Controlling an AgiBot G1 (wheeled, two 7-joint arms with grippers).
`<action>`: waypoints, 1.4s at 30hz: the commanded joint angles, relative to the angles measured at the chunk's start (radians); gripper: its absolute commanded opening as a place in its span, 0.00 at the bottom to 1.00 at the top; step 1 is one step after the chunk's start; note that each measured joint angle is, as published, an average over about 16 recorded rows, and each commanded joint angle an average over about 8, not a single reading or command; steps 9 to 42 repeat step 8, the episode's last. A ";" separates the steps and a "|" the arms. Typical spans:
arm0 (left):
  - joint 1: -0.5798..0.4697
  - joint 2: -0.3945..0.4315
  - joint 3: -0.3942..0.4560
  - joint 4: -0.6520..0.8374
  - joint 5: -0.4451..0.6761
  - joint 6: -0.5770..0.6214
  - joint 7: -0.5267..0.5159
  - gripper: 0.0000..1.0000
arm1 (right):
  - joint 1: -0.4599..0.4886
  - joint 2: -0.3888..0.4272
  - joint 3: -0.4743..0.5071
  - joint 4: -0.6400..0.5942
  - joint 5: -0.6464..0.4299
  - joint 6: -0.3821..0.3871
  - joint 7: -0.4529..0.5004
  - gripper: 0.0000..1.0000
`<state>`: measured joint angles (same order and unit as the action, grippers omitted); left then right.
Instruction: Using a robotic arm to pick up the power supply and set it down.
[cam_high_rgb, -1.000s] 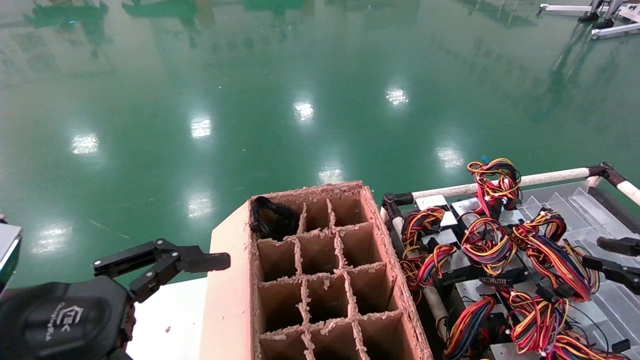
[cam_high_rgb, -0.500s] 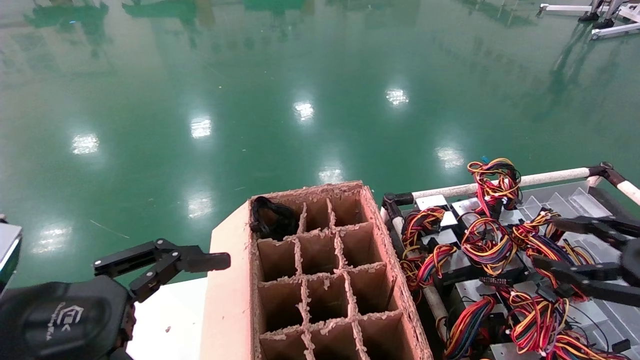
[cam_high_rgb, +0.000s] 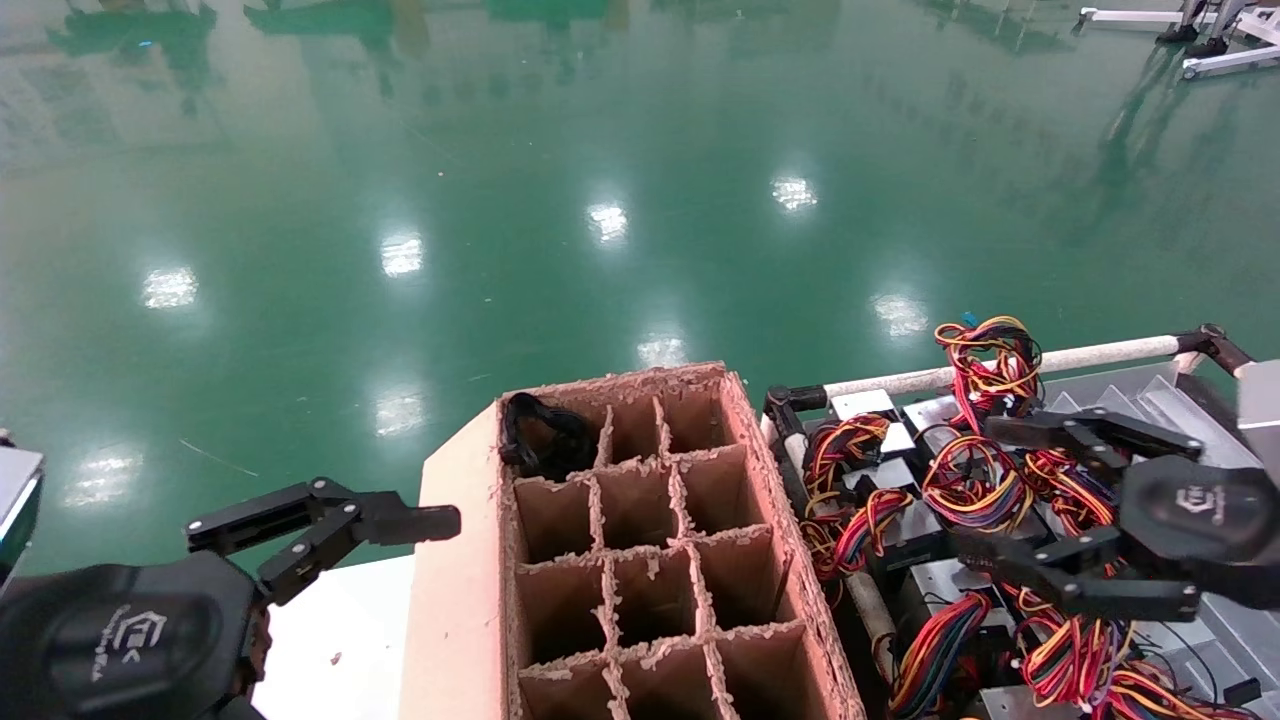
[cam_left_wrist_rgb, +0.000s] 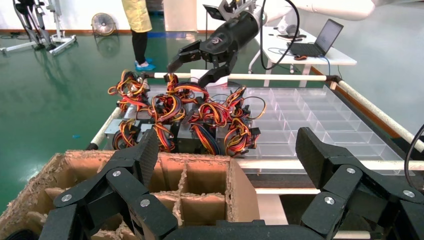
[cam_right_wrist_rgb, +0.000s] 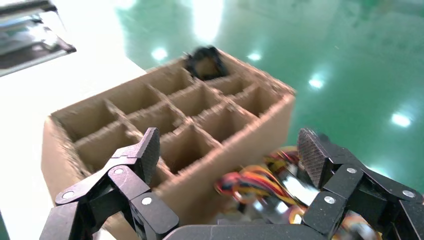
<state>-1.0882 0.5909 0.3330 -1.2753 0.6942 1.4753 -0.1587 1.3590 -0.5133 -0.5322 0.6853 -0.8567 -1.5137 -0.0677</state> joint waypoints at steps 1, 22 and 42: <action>0.000 0.000 0.000 0.000 0.000 0.000 0.000 1.00 | -0.018 -0.006 0.016 0.038 0.008 0.001 0.016 1.00; 0.000 0.000 0.000 0.000 0.000 0.000 0.000 1.00 | -0.067 -0.023 0.059 0.141 0.030 0.004 0.060 1.00; 0.000 0.000 0.000 0.000 0.000 0.000 0.000 1.00 | -0.067 -0.023 0.059 0.141 0.030 0.004 0.060 1.00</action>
